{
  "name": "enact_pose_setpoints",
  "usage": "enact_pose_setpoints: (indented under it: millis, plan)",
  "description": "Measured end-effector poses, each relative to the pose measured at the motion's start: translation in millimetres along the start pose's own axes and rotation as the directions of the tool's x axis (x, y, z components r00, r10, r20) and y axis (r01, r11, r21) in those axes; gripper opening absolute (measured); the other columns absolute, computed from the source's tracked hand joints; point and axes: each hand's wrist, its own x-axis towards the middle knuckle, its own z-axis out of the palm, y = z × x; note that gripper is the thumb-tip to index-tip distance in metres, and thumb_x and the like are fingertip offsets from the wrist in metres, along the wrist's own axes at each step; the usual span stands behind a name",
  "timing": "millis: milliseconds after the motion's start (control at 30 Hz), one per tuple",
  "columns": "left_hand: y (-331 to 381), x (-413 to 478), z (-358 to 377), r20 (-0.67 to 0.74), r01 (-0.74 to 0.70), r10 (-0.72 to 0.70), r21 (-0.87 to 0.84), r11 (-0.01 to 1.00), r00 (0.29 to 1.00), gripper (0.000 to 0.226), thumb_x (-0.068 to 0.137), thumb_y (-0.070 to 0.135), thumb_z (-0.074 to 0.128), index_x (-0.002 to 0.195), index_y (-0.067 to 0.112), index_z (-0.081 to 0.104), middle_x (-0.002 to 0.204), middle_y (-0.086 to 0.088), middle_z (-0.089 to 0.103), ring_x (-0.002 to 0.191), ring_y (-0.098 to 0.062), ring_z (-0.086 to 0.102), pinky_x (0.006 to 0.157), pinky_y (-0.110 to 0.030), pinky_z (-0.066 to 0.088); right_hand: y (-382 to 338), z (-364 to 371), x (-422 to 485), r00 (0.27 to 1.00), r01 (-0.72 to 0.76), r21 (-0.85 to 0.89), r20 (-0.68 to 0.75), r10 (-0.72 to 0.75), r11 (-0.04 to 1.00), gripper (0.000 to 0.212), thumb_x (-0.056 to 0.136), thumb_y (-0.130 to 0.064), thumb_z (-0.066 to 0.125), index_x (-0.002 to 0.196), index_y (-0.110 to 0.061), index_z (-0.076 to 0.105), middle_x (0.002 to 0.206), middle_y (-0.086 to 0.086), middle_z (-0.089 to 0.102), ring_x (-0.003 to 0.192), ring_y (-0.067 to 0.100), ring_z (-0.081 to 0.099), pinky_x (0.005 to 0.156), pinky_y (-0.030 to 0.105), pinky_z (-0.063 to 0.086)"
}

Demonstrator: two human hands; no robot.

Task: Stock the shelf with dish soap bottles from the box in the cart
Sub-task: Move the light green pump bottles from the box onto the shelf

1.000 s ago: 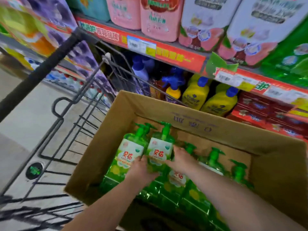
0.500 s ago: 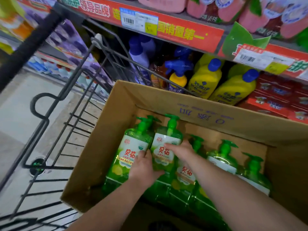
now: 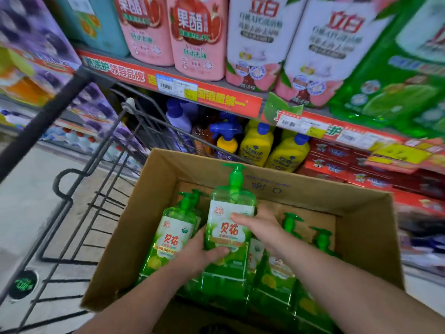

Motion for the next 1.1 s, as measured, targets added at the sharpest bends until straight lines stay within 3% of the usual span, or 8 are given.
enact_pose_setpoints:
  millis: [67,233,400,633,833,933,1000,1100]
  plan:
    - [16,-10,3,-0.012,-0.066,0.067,0.029,0.997,0.998,0.046,0.075,0.047,0.07,0.113,0.04,0.045,0.115,0.01,0.064,0.11,-0.017,0.06,0.104,-0.048,0.041,-13,-12,-13,0.999,0.048,0.017,-0.011,-0.048,0.999,0.029,0.074,-0.017,0.08,0.094,-0.021,0.06,0.101,0.004,0.071,0.084,0.015,0.068,0.081,0.031,0.055]
    - [56,-27,12,-0.035,-0.243,0.245,0.06,0.968,0.969,0.051,0.079,0.04,0.071,0.121,0.024,0.047,0.112,0.009,0.064,0.104,-0.012,0.06,0.09,-0.027,0.048,-38,-45,-49,0.985,0.157,0.089,-0.079,-0.15,0.983,0.052,0.072,-0.015,0.081,0.117,-0.017,0.056,0.108,0.004,0.071,0.095,0.018,0.069,0.085,0.034,0.056]
    - [94,-37,30,-0.027,-0.374,0.378,0.098,0.922,0.925,0.051,0.074,0.034,0.077,0.118,0.027,0.052,0.104,0.01,0.069,0.101,-0.013,0.065,0.095,-0.039,0.05,-46,-86,-82,0.942,0.289,0.155,-0.222,-0.252,0.945,0.05,0.072,-0.01,0.082,0.114,-0.014,0.056,0.103,0.003,0.071,0.09,0.016,0.069,0.08,0.03,0.057]
    - [148,-59,88,0.042,-0.5,0.501,0.169,0.849,0.864,0.053,0.077,0.027,0.075,0.124,0.021,0.049,0.111,0.002,0.067,0.101,-0.015,0.064,0.091,-0.033,0.051,-29,-153,-131,0.872,0.404,0.168,-0.368,-0.323,0.899,0.051,0.073,-0.012,0.081,0.119,-0.014,0.058,0.106,0.005,0.072,0.083,0.009,0.068,0.065,0.015,0.055]
    - [188,-88,171,0.121,-0.598,0.587,0.228,0.769,0.801,0.084,0.048,0.054,0.073,0.123,0.022,0.051,0.111,-0.001,0.068,0.101,-0.02,0.065,0.093,-0.039,0.051,9,-227,-188,0.794,0.495,0.202,-0.5,-0.346,0.845,0.047,0.073,-0.008,0.08,0.116,-0.01,0.059,0.103,0.006,0.072,0.083,0.014,0.069,0.071,0.024,0.059]
    - [204,-108,235,0.186,-0.628,0.599,0.245,0.739,0.778,0.061,0.065,0.039,0.081,0.115,0.025,0.048,0.109,-0.001,0.066,0.101,-0.021,0.064,0.092,-0.036,0.051,42,-277,-227,0.751,0.529,0.202,-0.563,-0.344,0.824,0.047,0.074,-0.007,0.079,0.116,-0.012,0.059,0.102,0.005,0.071,0.083,0.015,0.068,0.07,0.021,0.058]
    - [213,-123,281,0.226,-0.662,0.622,0.256,0.705,0.75,0.045,0.077,0.025,0.076,0.11,0.026,0.046,0.106,0.001,0.063,0.099,-0.018,0.063,0.087,-0.028,0.049,67,-312,-254,0.732,0.53,0.199,-0.598,-0.326,0.824,0.048,0.072,-0.009,0.081,0.116,-0.01,0.059,0.106,0.009,0.072,0.088,0.02,0.07,0.08,0.033,0.059]
    - [227,-147,353,0.29,-0.713,0.652,0.245,0.657,0.7,0.049,0.07,0.035,0.08,0.107,0.024,0.05,0.108,-0.001,0.066,0.099,-0.018,0.064,0.088,-0.03,0.05,107,-366,-298,0.698,0.555,0.199,-0.639,-0.323,0.808,0.036,0.074,-0.005,0.078,0.105,-0.012,0.061,0.101,0.009,0.072,0.085,0.022,0.07,0.078,0.032,0.059]
